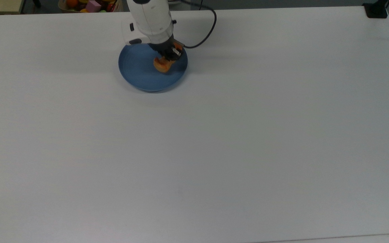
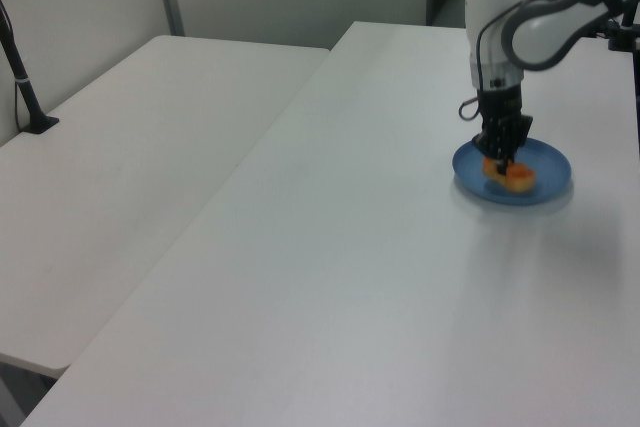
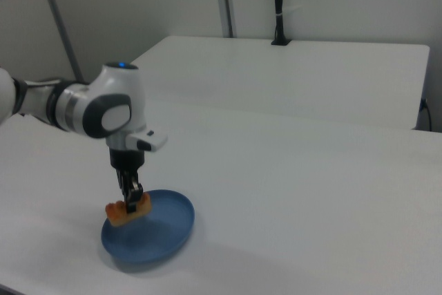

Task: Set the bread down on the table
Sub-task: 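Lift the bread roll off the plate and carry it beside the plate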

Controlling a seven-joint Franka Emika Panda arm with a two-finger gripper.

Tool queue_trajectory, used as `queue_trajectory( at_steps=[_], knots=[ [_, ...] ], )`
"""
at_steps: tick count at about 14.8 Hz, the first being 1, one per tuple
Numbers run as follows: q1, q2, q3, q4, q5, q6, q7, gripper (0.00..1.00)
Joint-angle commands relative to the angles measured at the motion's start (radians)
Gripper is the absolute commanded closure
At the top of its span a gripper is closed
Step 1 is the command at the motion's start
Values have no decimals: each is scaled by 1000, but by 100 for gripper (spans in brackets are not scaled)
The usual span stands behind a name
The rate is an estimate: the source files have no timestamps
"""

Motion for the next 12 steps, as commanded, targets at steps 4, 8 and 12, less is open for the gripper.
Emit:
queue_trajectory(
  at_steps=[4,8,12],
  knots=[
    [-27,-52,-87,318,22,-423,-303,95],
    [-25,-51,-240,433,13,-452,-624,93],
    [-18,-6,-454,468,5,-347,-984,90]
  ],
)
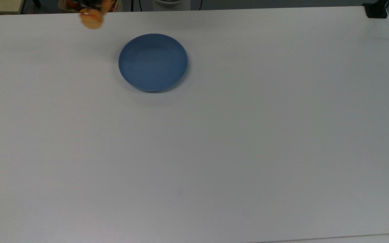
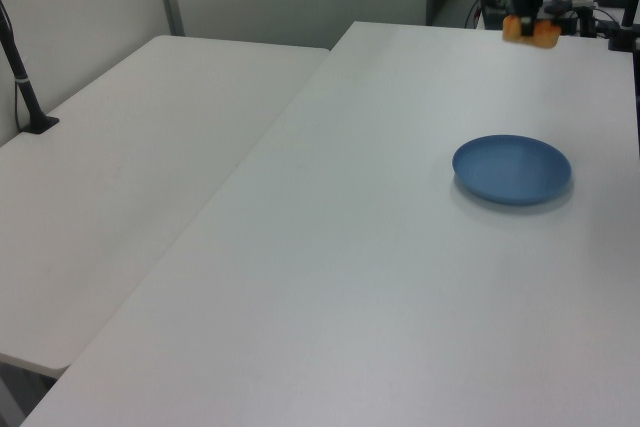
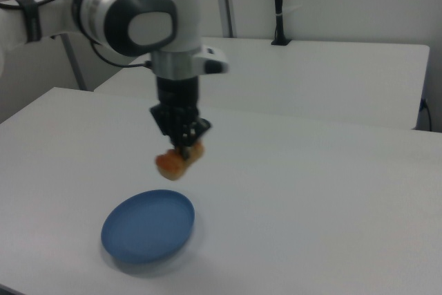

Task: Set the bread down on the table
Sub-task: 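Lift the bread roll off the plate and carry it beside the plate, then lower the bread roll onto the bare table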

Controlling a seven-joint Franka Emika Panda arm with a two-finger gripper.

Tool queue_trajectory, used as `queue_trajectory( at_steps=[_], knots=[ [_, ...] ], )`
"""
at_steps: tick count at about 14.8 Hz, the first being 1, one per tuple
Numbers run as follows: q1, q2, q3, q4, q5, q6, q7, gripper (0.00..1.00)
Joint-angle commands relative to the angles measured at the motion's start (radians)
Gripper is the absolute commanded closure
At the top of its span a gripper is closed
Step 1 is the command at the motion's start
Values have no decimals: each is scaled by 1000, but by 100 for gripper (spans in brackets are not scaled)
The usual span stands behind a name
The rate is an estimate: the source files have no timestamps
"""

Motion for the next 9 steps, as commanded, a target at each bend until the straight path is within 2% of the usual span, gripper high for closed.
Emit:
queue_trajectory(
  at_steps=[1,5,6,9],
  knots=[
    [20,72,-188,33,4,123,-310,89],
    [3,199,-280,28,3,296,-525,86],
    [-12,256,-289,28,3,365,-578,82],
    [-34,342,-290,2,-36,488,-595,82]
  ],
)
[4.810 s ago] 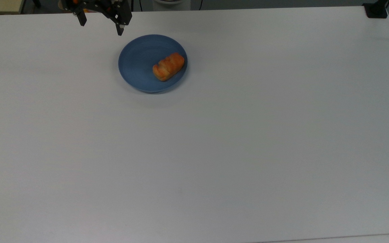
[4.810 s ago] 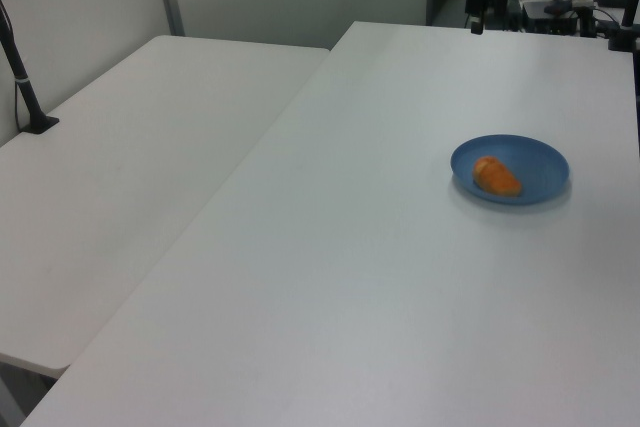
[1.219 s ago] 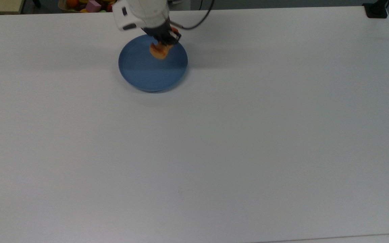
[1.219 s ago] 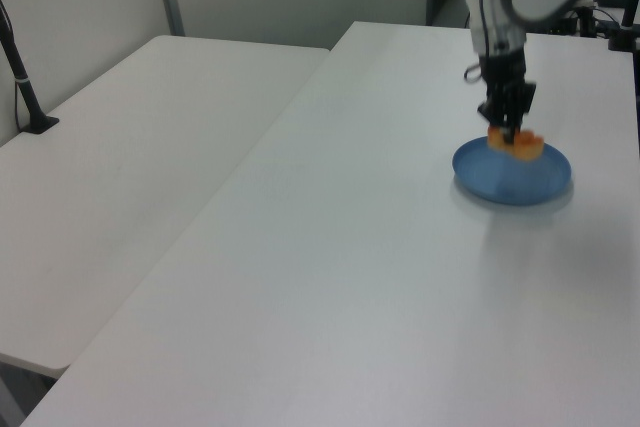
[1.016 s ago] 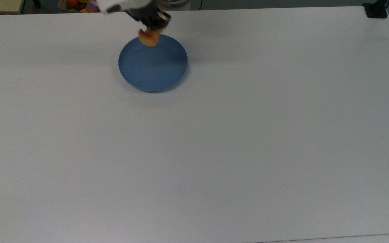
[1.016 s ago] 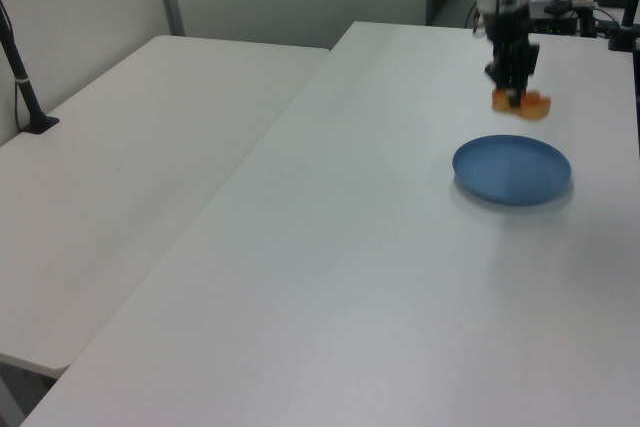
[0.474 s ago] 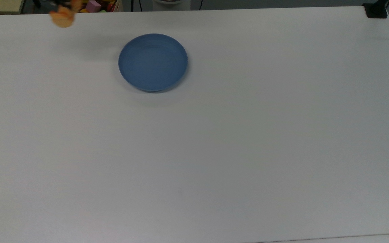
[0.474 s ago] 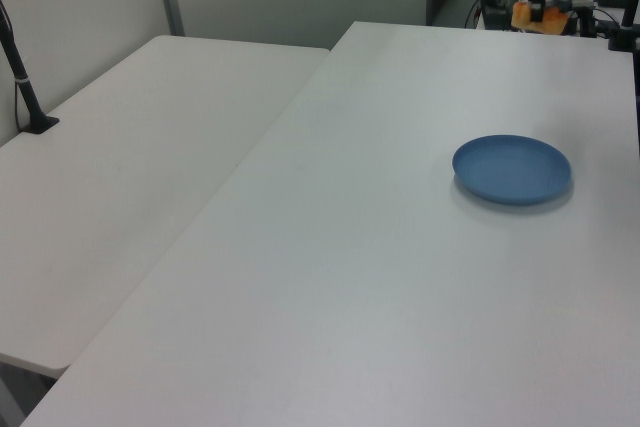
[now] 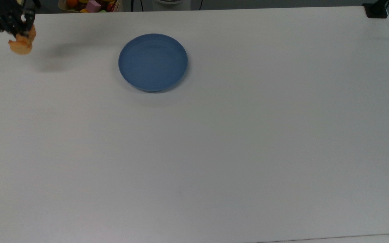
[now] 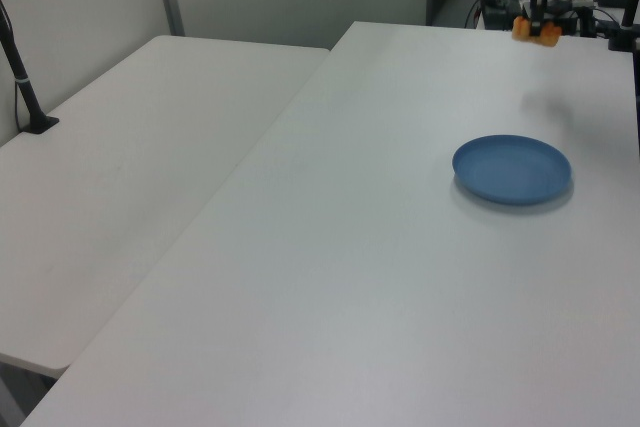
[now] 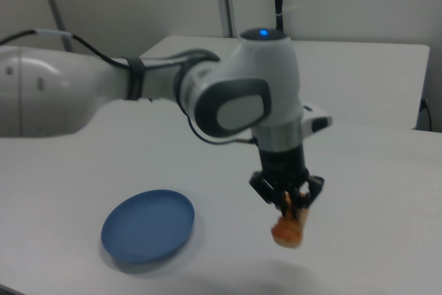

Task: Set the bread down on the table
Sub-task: 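Lower the bread roll onto the bare table, then open the gripper and raise it away from the bread roll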

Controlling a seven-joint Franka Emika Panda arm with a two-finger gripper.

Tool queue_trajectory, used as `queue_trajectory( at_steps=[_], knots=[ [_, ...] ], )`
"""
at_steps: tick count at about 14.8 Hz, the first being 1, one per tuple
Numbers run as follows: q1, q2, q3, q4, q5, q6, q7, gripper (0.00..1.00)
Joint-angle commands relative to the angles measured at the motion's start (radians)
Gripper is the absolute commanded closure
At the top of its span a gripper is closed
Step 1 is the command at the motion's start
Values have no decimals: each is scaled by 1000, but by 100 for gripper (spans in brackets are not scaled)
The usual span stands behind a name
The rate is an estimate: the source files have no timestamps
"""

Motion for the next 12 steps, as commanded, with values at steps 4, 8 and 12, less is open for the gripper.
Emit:
queue_trajectory(
  at_steps=[4,8,12],
  knots=[
    [-9,151,-6,-40,-54,180,-37,81],
    [-9,202,0,-84,-54,266,-29,68],
    [-20,202,0,-92,-54,270,-35,0]
  ],
)
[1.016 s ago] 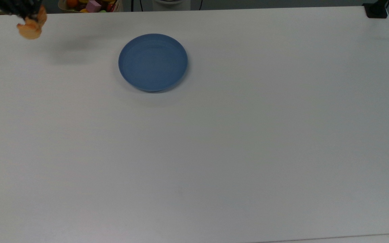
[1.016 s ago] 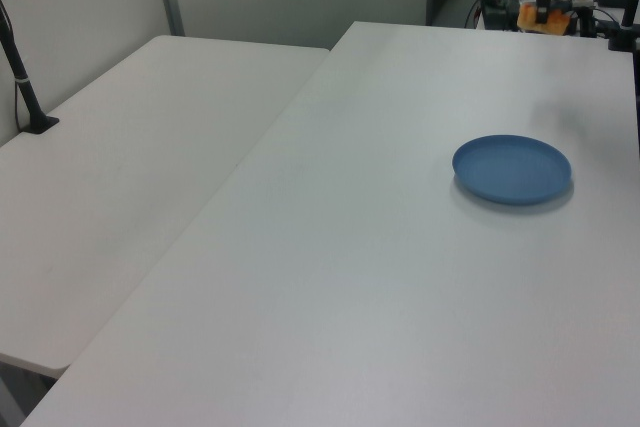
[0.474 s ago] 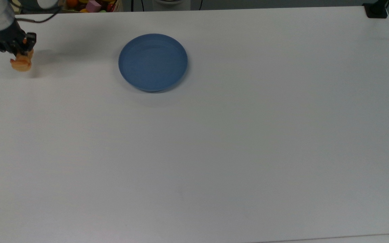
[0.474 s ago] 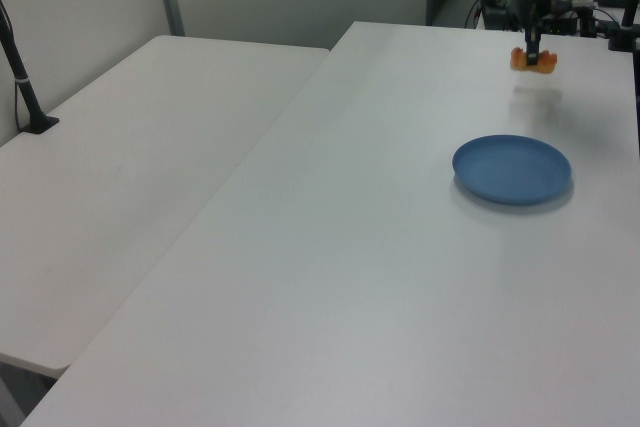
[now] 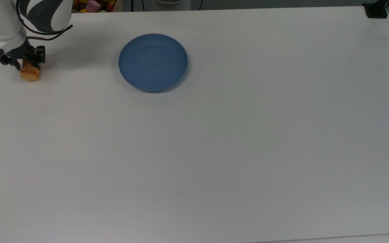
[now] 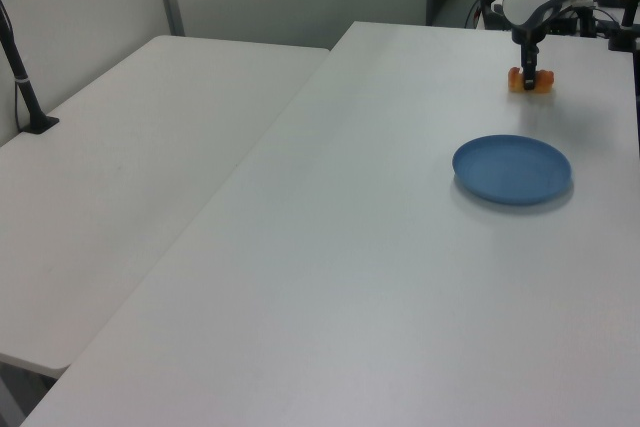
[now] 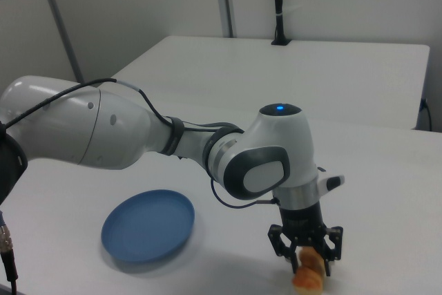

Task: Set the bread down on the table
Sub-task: 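Open the gripper and raise it away from the bread roll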

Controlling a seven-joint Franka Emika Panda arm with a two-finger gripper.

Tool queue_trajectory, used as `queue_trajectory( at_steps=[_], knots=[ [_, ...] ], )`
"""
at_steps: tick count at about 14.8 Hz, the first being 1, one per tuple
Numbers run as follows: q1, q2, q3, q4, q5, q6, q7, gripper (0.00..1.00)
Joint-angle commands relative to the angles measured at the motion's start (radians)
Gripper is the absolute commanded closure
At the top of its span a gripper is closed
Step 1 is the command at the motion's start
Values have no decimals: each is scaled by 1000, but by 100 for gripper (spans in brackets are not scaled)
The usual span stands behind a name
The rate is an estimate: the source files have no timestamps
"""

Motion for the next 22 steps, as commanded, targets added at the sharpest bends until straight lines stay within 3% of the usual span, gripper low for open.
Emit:
queue_trajectory(
  at_steps=[1,8,11,14,17,19,22],
  knots=[
    [-2,-16,-2,-32,-12,25,-14,0],
    [-13,-46,-2,-27,-7,13,7,0],
    [-3,-123,20,-26,1,-16,149,0],
    [-5,-275,141,-16,-9,-127,379,0],
    [0,-387,258,-10,-10,-264,487,0],
    [6,-402,332,40,-13,-374,579,0],
    [55,-404,385,79,-15,-439,677,0]
  ],
)
